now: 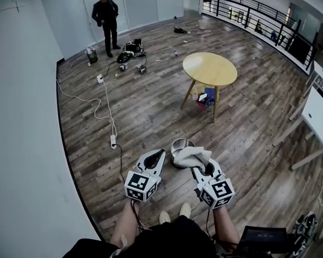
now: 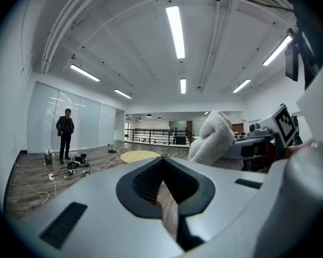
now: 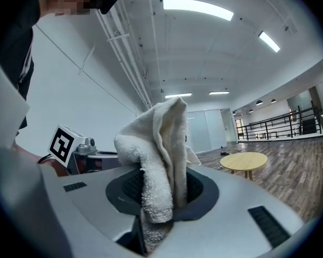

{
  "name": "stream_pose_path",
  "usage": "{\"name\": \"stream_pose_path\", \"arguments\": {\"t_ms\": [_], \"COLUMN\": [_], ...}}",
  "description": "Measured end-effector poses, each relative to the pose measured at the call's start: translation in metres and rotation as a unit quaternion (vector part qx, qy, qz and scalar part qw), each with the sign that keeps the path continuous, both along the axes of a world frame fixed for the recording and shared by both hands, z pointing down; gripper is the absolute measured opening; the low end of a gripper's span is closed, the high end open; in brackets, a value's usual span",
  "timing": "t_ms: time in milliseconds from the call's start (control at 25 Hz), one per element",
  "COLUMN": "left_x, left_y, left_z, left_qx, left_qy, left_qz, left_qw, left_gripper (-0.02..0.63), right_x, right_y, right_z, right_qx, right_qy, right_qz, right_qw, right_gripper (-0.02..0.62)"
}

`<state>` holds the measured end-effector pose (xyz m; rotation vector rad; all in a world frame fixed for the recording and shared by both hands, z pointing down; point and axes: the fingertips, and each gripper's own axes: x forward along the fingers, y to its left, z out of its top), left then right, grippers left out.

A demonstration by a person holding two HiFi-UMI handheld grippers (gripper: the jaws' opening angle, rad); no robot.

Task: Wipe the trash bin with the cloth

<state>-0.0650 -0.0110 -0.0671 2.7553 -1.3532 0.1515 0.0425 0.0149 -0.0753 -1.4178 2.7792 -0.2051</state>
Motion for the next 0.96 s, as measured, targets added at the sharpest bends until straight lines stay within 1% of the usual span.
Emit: {"name": "stream_pose_path", "arguments": {"t_ms": [400, 720, 960], "left_x": [0.007, 0.004, 0.007], "left_y": [-0.002, -0.003, 0.002], "left_z": [-0.005, -0.008, -0.011], "left_qx": [0.007, 0.012, 0.014], "left_qy": [-0.002, 0.001, 0.0], "left_qz": [0.007, -0.001, 0.002], "left_qw": [0.9999, 0.9999, 0.9999], "left_gripper": [0.0, 0.0, 0.0], "right_x": [0.004, 0.004, 0.004], "right_y": [-0.003, -0.001, 0.005], "right_z": [-0.005, -0.011, -0.015], "right_qx": [0.005, 0.015, 0.017], "right_qy": [0.001, 0.002, 0.004], "right_qz": [0.002, 0.001, 0.003], "right_qw": [1.0, 1.0, 1.0], "right_gripper": [0.093, 0.093, 0.092]}}
